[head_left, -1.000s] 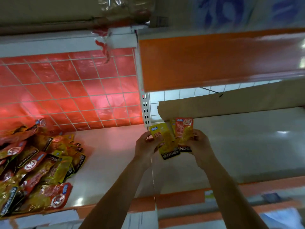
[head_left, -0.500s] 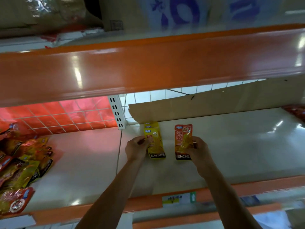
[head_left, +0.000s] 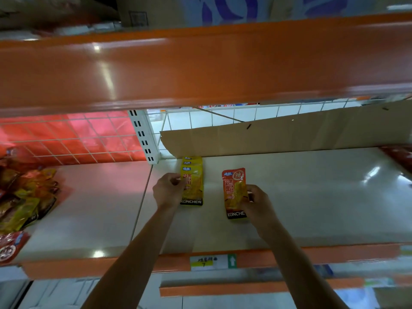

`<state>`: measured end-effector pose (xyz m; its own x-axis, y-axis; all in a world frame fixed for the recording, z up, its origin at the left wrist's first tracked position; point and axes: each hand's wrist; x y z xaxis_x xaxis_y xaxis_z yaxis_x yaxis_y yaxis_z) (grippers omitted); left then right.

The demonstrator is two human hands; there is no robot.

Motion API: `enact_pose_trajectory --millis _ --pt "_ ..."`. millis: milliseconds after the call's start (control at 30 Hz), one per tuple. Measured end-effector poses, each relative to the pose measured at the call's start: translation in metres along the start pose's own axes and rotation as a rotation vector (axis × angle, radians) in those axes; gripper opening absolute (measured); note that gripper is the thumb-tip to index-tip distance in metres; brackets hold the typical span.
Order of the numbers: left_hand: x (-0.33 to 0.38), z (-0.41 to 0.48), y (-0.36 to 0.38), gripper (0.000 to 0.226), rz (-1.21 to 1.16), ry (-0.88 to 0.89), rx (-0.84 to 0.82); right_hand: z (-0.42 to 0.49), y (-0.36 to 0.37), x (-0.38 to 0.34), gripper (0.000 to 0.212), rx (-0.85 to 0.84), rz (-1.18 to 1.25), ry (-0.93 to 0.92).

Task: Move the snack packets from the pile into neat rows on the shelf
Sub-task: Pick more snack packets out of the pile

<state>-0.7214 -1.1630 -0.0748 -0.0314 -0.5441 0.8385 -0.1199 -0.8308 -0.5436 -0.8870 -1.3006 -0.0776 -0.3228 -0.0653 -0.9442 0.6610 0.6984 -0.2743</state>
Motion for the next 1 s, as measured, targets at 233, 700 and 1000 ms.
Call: enact_pose_trajectory --millis 233,700,1000 --pt "0.002 0.003 0.005 0.024 0.139 0.139 0.062 0.004 0.0 -0.002 0.039 -0.011 0.053 -0.003" --pt "0.077 -0.069 0.093 0.03 -0.119 0.375 -0.445 0.013 -0.051 -0.004 0.045 0.157 0.256 -0.082" --pt "0.141 -0.127 0.196 0.06 -0.093 0.366 -0.694 0.042 -0.166 0.02 0.042 0.29 0.119 -0.101"
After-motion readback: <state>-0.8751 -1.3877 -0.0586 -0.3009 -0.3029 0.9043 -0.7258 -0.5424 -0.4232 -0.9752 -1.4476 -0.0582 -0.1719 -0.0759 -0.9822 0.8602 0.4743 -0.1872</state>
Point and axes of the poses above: each hand's wrist, its own z-axis towards the middle knuckle, its own y-axis out of the palm, x = y × z, and after that the axes turned 3 degrees about -y, right-handed
